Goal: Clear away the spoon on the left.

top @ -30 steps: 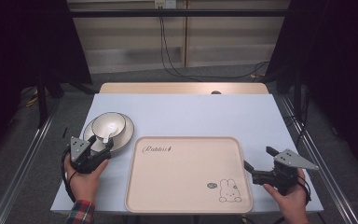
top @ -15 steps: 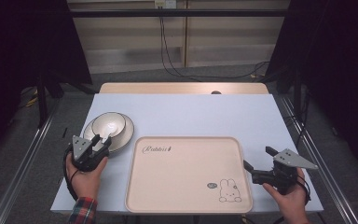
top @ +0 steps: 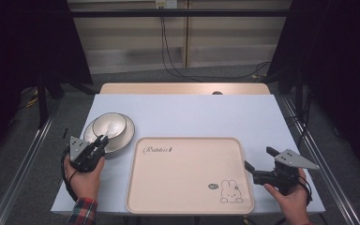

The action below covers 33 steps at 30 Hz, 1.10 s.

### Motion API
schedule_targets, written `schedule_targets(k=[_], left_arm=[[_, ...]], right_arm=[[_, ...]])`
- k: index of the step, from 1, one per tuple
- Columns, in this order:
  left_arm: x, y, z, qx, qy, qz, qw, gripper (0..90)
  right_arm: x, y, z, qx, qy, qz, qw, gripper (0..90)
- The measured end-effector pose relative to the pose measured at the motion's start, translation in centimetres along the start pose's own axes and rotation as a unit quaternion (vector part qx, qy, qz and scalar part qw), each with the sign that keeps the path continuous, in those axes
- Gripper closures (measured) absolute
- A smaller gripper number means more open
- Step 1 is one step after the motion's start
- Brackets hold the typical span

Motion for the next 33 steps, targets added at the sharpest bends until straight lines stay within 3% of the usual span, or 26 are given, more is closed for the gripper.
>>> schedule_targets(k=[7,11,21,33], left_arm=[[-0.1,-1.1,-0.1,-0.016,0.001,0.005,0.9999,83.9],[-0.3,-1.6,-0.6,-0.015,0.001,-0.006,0.9999,84.4],[-0.4,-3.4,-2.0,-0.025,0.007,-0.011,0.9996,84.4],[0.1,-4.9,-4.3,-0.049,0.009,0.009,0.9987,84.2]], right_arm=[[0.0,0.0,-0.2,0.000,-0.003,0.003,1.0000,4.0],[0.1,-0.1,-0.2,0.000,-0.006,0.003,1.0000,4.0],[0.1,-0.1,-0.2,-0.001,-0.007,0.003,1.0000,4.0],[0.1,0.0,-0.2,0.000,-0.007,0.001,1.0000,3.9]])
Point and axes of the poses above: each handheld gripper's, and its own axes: z roughly backward along the jaws, y roughly out of its underside, x roughly to its left, the point moved 2 cm from there along -z, roughly forward along the jaws, and after that the axes turned 6 degrees about z, right-handed, at the moved point
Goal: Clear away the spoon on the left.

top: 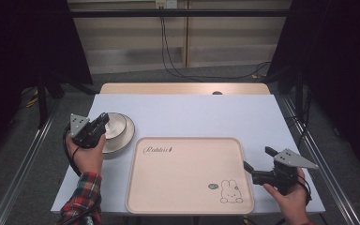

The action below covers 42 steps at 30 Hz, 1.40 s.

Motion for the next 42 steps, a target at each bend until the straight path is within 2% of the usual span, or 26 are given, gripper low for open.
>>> schedule_targets(k=[3,6,13,16,19,20,23,25,32,33,38,39,41,42], left_arm=[[0.1,0.1,-0.6,-0.008,0.001,0.012,0.9999,83.8],[0.2,0.0,-1.2,-0.011,0.000,0.013,0.9999,83.6],[0.4,-0.2,-2.3,-0.015,0.001,0.027,0.9995,84.2],[0.6,-0.1,-2.5,-0.023,-0.002,0.036,0.9991,84.9],[0.7,-0.2,-2.3,-0.019,-0.002,0.038,0.9991,85.2],[0.7,-0.2,-2.2,-0.019,0.000,0.045,0.9988,85.3],[0.8,-0.3,-2.0,-0.013,-0.003,0.043,0.9990,85.5],[0.8,-0.5,-1.7,-0.011,0.006,0.043,0.9990,85.5],[0.2,-1.5,-1.2,-0.008,0.011,0.044,0.9989,85.6],[0.1,-1.7,-1.0,-0.007,0.022,0.047,0.9986,85.6],[-0.1,-2.2,-0.7,-0.003,0.024,0.051,0.9984,85.6],[-0.2,-2.3,-0.5,-0.003,0.031,0.049,0.9983,85.6],[-0.3,-2.6,-0.4,-0.003,0.029,0.052,0.9982,85.6],[-0.3,-2.7,-0.2,0.002,0.036,0.049,0.9981,85.6]], right_arm=[[-0.1,0.0,0.0,0.001,-0.001,-0.002,1.0000,3.9],[-0.1,0.1,0.0,0.002,-0.001,-0.005,1.0000,3.9],[-0.2,0.1,-0.1,0.002,0.000,-0.005,1.0000,3.8],[-0.2,0.2,-0.1,0.003,-0.001,-0.006,1.0000,3.6],[-0.3,0.2,0.0,0.003,-0.001,-0.005,1.0000,3.4],[-0.3,0.2,0.0,0.002,0.000,-0.007,1.0000,3.3],[-0.3,0.2,-0.1,0.003,0.001,-0.007,1.0000,3.1],[-0.3,0.2,-0.1,0.002,0.000,-0.006,1.0000,3.1],[-0.3,0.2,-0.2,0.003,0.001,-0.005,1.0000,2.7],[-0.3,0.2,-0.2,0.003,0.001,-0.006,1.0000,2.4],[-0.4,0.2,-0.1,0.002,0.004,-0.006,1.0000,1.8],[-0.4,0.2,-0.1,0.002,0.005,-0.007,1.0000,1.7],[-0.4,0.2,-0.1,0.003,0.005,-0.007,1.0000,1.5],[-0.4,0.2,-0.1,0.003,0.006,-0.008,1.0000,1.3]])
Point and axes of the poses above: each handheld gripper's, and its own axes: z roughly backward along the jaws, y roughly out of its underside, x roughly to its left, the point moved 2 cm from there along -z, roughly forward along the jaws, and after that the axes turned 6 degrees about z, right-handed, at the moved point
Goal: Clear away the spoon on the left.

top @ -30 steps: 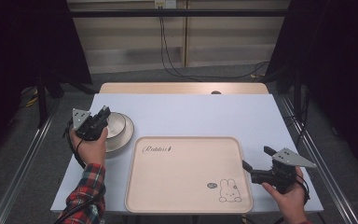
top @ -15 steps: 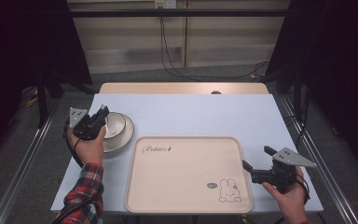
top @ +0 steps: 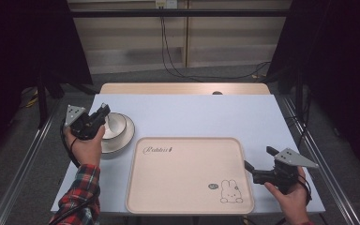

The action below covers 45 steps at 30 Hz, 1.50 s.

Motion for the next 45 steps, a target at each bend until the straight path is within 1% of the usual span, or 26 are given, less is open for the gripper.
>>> schedule_targets(k=[1,2,3,5,6,9,11,16,17,18,22,25,28,29,30,31,32,33,36,37,38,39,41,43,44,45], left_arm=[[-0.1,-0.1,0.0,-0.003,0.000,0.004,1.0000,85.6],[-0.1,-0.2,0.1,0.004,-0.001,0.002,1.0000,85.6],[-0.2,-0.3,0.1,0.001,0.006,0.005,1.0000,85.6],[-0.5,-0.6,0.3,0.006,0.012,0.002,0.9999,85.6],[-0.7,-0.8,0.4,0.005,0.010,0.001,0.9999,85.6],[-0.9,-1.1,0.6,0.003,0.017,0.000,0.9999,85.6],[-1.4,-1.5,0.8,0.004,0.023,0.006,0.9997,85.6],[-2.4,-2.0,1.1,0.011,0.047,0.001,0.9988,85.6],[-2.6,-2.1,1.2,0.013,0.046,0.001,0.9988,85.6],[-2.8,-2.1,1.2,0.012,0.052,0.004,0.9986,85.6],[-3.6,-2.2,1.3,0.022,0.071,-0.001,0.9973,85.6],[-4.3,-2.2,1.4,0.024,0.078,0.000,0.9967,85.6],[-5.0,-2.1,1.5,0.037,0.093,-0.003,0.9950,85.6],[-5.2,-2.0,1.4,0.040,0.099,0.000,0.9943,85.6],[-5.2,-2.0,1.4,0.040,0.099,0.000,0.9943,85.6],[-5.6,-1.9,1.4,0.042,0.112,0.000,0.9928,85.6],[-5.6,-1.9,1.4,0.042,0.112,0.000,0.9928,85.6],[-6.0,-1.7,1.4,0.046,0.114,-0.003,0.9924,85.6],[-6.5,-1.4,1.5,0.052,0.127,-0.001,0.9905,85.6],[-6.6,-1.3,1.5,0.056,0.131,-0.004,0.9898,85.6],[-6.8,-1.2,1.6,0.056,0.131,-0.002,0.9898,85.6],[-7.0,-1.0,1.6,0.059,0.137,-0.001,0.9889,85.6],[-7.1,-0.9,1.7,0.061,0.136,-0.002,0.9888,85.6],[-7.6,-0.5,1.8,0.067,0.150,-0.003,0.9863,85.6],[-7.6,-0.5,1.8,0.067,0.150,-0.003,0.9863,85.6],[-7.8,-0.3,1.8,0.070,0.155,-0.002,0.9854,85.6]], right_arm=[[0.0,0.0,0.0,0.000,0.000,0.000,1.0000,1.3],[0.0,0.0,0.0,0.000,0.000,0.001,1.0000,1.3],[0.0,0.0,0.0,0.000,0.000,0.002,1.0000,1.2],[0.0,0.0,-0.1,0.000,0.000,0.003,1.0000,1.1],[0.0,0.0,-0.1,-0.001,-0.001,0.002,1.0000,1.0],[0.1,0.0,-0.1,0.001,-0.002,0.004,1.0000,1.0],[0.1,0.0,-0.1,0.001,-0.003,0.004,1.0000,0.9],[0.1,0.0,-0.1,0.001,-0.006,0.004,1.0000,0.8],[0.1,0.0,-0.1,0.000,-0.006,0.005,1.0000,0.8],[0.1,0.0,-0.1,0.000,-0.005,0.004,1.0000,0.8],[0.1,0.0,0.0,0.000,-0.006,0.004,1.0000,0.8],[0.1,0.0,0.0,0.000,-0.006,0.004,1.0000,0.8],[0.1,0.0,-0.1,0.000,-0.007,0.005,1.0000,0.8],[0.2,0.0,-0.1,0.000,-0.008,0.004,1.0000,0.7],[0.2,0.0,-0.1,0.000,-0.008,0.004,1.0000,0.7],[0.2,0.0,-0.1,0.000,-0.008,0.005,1.0000,0.8],[0.2,0.0,-0.1,0.000,-0.008,0.005,1.0000,0.8],[0.2,0.0,-0.1,-0.001,-0.009,0.007,0.9999,0.8],[0.2,0.0,0.0,-0.001,-0.014,0.008,0.9999,0.6],[0.1,0.0,0.0,0.000,-0.012,0.006,0.9999,0.5],[0.1,0.0,0.0,0.001,-0.011,0.005,0.9999,0.5],[0.1,0.0,0.0,0.000,-0.010,0.005,0.9999,0.5],[0.1,0.0,0.0,0.000,-0.009,0.004,0.9999,0.4],[0.1,0.0,0.0,-0.002,-0.012,0.006,0.9999,0.5],[0.1,0.0,0.0,-0.002,-0.012,0.007,0.9999,0.4],[0.1,0.0,0.1,-0.002,-0.012,0.008,0.9999,0.4]])
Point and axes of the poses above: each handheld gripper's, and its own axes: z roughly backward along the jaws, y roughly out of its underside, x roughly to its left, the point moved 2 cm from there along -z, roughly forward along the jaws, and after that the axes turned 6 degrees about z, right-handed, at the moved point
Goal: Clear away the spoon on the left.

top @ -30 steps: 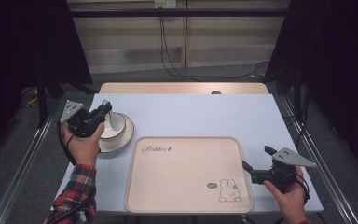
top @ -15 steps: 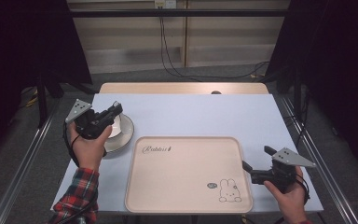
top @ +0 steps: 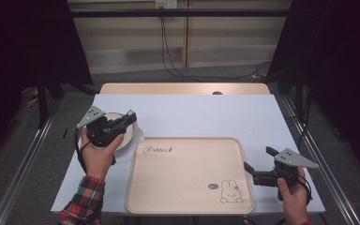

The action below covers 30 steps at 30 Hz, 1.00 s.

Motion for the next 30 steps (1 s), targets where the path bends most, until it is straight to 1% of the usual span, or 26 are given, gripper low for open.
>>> schedule_targets(k=[1,2,3,5,7,9,12,13,17,18,20,22,23,25,27,28,30], left_arm=[[-0.2,0.2,0.0,0.002,0.004,0.005,1.0000,85.6],[-0.2,0.3,0.0,0.004,0.003,0.005,1.0000,85.6],[-0.3,0.5,0.0,0.007,0.011,0.008,0.9999,85.6],[-0.5,0.9,0.0,0.013,0.008,0.008,0.9998,85.6],[-0.7,1.2,0.0,0.017,0.013,0.009,0.9997,85.6],[-0.8,1.4,0.1,0.027,0.019,0.006,0.9994,85.6],[-1.2,1.8,0.2,0.029,0.025,0.013,0.9992,85.6],[-1.3,1.9,0.3,0.032,0.031,0.012,0.9989,85.6],[-1.6,2.4,0.4,0.037,0.032,0.013,0.9987,85.6],[-1.7,2.5,0.4,0.037,0.037,0.016,0.9985,85.5],[-1.8,2.6,0.5,0.041,0.038,0.016,0.9983,85.6],[-1.8,2.9,0.6,0.045,0.044,0.018,0.9978,85.5],[-1.9,3.0,0.6,0.045,0.052,0.023,0.9974,85.5],[-2.0,3.2,0.6,0.045,0.051,0.023,0.9974,85.6],[-2.2,3.6,0.7,0.056,0.052,0.023,0.9968,85.6],[-2.2,3.7,0.6,0.055,0.055,0.025,0.9966,85.5],[-2.4,3.9,0.7,0.059,0.056,0.028,0.9963,85.5]], right_arm=[[0.0,0.0,0.0,0.000,-0.002,0.001,1.0000,0.4],[0.0,0.0,0.0,0.001,-0.002,0.002,1.0000,0.4],[0.0,0.0,0.0,0.002,-0.002,0.003,1.0000,0.4],[0.1,0.0,0.0,0.003,-0.001,0.004,1.0000,0.4],[0.1,0.0,0.0,0.004,-0.004,0.006,1.0000,0.4],[0.2,0.0,0.0,0.004,-0.006,0.008,0.9999,0.5],[0.2,0.0,-0.1,0.003,-0.007,0.011,0.9999,0.4],[0.2,0.0,-0.1,0.004,-0.006,0.011,0.9999,0.3],[0.3,0.0,0.0,0.001,-0.006,0.012,0.9999,0.4],[0.3,-0.1,0.0,-0.001,-0.004,0.015,0.9999,0.4],[0.3,-0.1,0.0,-0.003,-0.005,0.015,0.9999,0.4],[0.3,-0.1,0.0,-0.003,-0.006,0.016,0.9999,0.4],[0.4,-0.1,0.0,-0.002,-0.006,0.016,0.9999,0.4],[0.4,-0.1,0.0,-0.002,-0.005,0.017,0.9998,0.5],[0.4,-0.1,0.0,-0.002,-0.005,0.019,0.9998,0.5],[0.4,-0.1,0.0,-0.002,-0.004,0.021,0.9998,0.5],[0.4,-0.1,-0.1,-0.002,-0.007,0.022,0.9997,0.5]])
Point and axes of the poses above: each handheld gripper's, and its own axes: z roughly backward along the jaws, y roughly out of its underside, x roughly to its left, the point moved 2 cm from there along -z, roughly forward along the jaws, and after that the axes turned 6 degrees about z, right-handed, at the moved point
